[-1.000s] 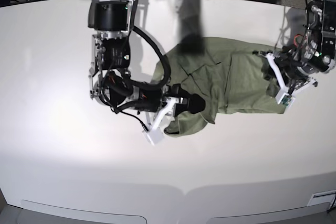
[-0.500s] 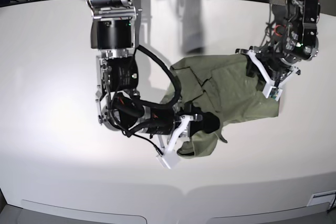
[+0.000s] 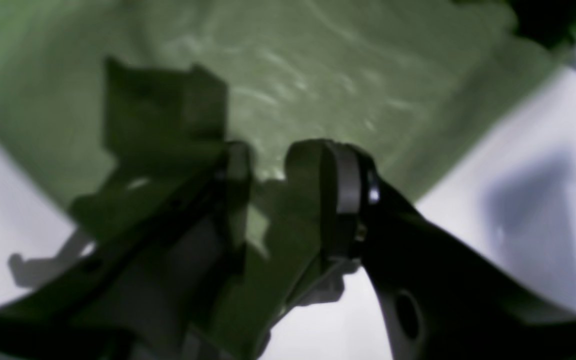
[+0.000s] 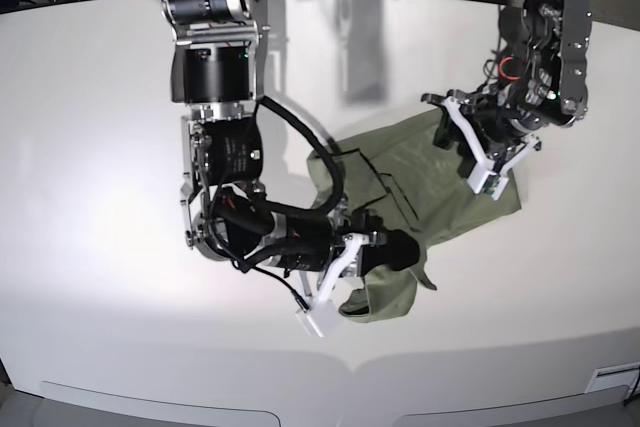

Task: Fold the T-shirt properly
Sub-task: 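Grasp the folded end with the right gripper and lift it toward the left gripper, then fold the bundle over with both grippers, stacking it into a square, then press and smooth the folded shirt edges with both grippers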

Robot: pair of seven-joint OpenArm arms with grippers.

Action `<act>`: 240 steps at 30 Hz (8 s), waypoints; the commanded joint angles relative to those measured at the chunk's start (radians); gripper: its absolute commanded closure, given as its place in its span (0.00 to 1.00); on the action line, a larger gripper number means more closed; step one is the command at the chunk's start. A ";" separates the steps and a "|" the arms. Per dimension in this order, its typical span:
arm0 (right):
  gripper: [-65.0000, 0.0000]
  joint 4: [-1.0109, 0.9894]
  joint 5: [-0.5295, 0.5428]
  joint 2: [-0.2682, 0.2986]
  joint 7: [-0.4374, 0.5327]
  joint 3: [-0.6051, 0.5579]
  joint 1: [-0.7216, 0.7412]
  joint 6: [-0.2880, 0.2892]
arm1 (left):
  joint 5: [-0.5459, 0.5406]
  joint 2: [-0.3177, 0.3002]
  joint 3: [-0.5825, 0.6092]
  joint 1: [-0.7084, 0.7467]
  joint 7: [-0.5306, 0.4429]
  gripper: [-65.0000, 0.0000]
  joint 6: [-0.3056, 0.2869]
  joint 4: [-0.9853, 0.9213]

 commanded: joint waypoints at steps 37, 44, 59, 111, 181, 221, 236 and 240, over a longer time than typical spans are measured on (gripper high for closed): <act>0.76 0.014 -0.017 -0.009 0.148 -0.426 0.027 0.009 | 0.188 -0.050 -0.143 -0.074 0.159 0.64 0.002 0.267; 0.76 0.014 0.010 -0.009 0.157 -0.505 0.027 0.009 | 0.240 -0.214 -0.143 -0.074 0.159 0.64 0.067 0.267; 0.76 0.011 -0.533 -0.009 0.481 -0.327 0.028 0.009 | -0.138 -0.265 -0.143 -0.073 0.136 0.64 0.177 0.268; 0.76 -0.569 -0.524 0.182 0.368 -0.406 0.214 0.009 | -0.027 -0.056 -0.142 0.103 -0.006 0.64 -0.095 -0.031; 0.76 0.097 -0.834 0.222 0.522 -0.519 -0.192 -0.087 | -0.125 -0.087 -0.142 -0.080 -0.003 0.64 -0.202 -0.167; 0.76 0.275 -0.781 0.229 0.387 -0.499 -0.416 -0.069 | -0.098 -0.121 -0.141 -0.091 0.043 0.64 -0.202 -0.167; 0.76 0.286 -0.764 0.228 0.418 -0.499 -0.375 -0.070 | -0.220 -0.209 -0.141 -0.094 0.069 0.64 -0.202 -0.151; 0.76 0.335 -0.718 0.228 0.443 -0.499 -0.363 -0.070 | -0.276 -0.209 -0.141 -0.094 0.069 0.64 -0.202 -0.088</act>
